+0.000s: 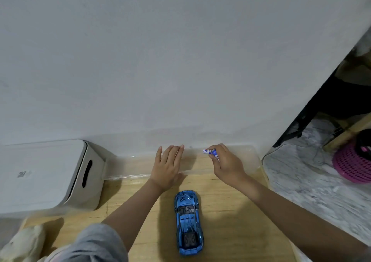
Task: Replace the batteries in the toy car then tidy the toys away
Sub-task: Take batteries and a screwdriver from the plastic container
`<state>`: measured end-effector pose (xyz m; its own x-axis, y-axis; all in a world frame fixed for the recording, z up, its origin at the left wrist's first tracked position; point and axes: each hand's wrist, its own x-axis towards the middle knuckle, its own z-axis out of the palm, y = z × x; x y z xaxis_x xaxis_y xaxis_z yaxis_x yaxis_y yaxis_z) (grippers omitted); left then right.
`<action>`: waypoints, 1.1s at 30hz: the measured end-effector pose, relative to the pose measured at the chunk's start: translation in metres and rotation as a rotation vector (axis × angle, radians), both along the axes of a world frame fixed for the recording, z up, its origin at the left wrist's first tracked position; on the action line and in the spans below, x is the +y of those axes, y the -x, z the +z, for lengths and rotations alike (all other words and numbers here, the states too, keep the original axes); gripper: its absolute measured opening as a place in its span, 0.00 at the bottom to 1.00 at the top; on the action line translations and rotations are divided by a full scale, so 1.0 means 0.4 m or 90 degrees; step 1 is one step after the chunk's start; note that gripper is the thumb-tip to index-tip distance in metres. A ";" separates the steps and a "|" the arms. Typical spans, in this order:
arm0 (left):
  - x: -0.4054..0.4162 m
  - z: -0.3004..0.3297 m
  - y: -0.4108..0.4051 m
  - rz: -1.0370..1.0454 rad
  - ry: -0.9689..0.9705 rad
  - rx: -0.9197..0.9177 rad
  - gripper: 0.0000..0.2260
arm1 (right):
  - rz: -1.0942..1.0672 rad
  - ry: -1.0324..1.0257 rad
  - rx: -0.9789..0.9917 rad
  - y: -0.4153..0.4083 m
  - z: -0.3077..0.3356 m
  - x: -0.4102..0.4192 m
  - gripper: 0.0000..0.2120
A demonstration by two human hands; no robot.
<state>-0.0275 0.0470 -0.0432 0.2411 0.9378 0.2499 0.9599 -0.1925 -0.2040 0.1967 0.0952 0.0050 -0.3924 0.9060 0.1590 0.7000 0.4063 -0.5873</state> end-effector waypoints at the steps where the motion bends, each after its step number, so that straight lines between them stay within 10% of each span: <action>1: -0.001 0.000 -0.002 0.001 0.014 0.005 0.41 | 0.003 0.011 0.009 -0.004 0.002 -0.006 0.09; 33: -0.022 -0.018 -0.038 0.024 0.165 0.000 0.37 | 0.104 -0.019 -0.256 -0.067 -0.228 -0.161 0.21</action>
